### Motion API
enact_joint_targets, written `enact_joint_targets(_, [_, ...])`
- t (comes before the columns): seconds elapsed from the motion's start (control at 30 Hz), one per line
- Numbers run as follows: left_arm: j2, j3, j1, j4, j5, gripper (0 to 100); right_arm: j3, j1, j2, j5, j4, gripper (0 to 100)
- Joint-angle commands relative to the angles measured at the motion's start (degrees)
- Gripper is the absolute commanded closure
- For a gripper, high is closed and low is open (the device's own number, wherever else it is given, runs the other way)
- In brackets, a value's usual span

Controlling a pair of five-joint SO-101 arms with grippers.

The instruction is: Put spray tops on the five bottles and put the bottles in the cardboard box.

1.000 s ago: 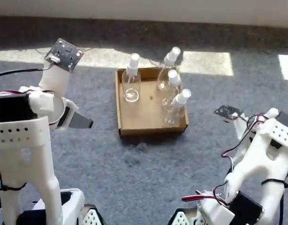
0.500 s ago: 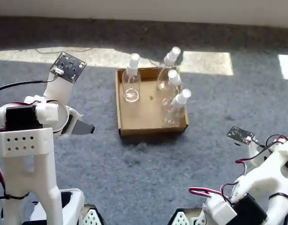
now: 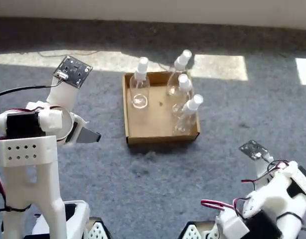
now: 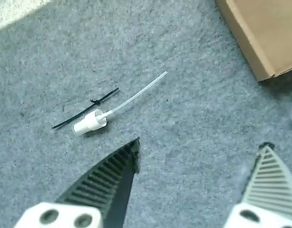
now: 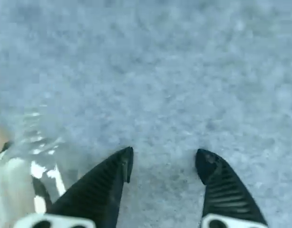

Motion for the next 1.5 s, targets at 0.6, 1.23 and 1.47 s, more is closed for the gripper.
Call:
enact_joint_targets(0.6, [-1.71,4.44,1.98,-3.34,8.18,66,-28.88,-30.90,-26.33,-53.10,15.52,82.7])
enact_joint_targets(1.23, [-1.80,31.43,1.89,-33.05,20.48,66,21.41,-47.16,-78.29,-60.13,4.88,98.9])
enact_joint_targets(1.47, [-1.89,37.67,-1.89,-42.55,20.57,66,30.73,-49.45,-87.43,-60.13,4.88,98.9])
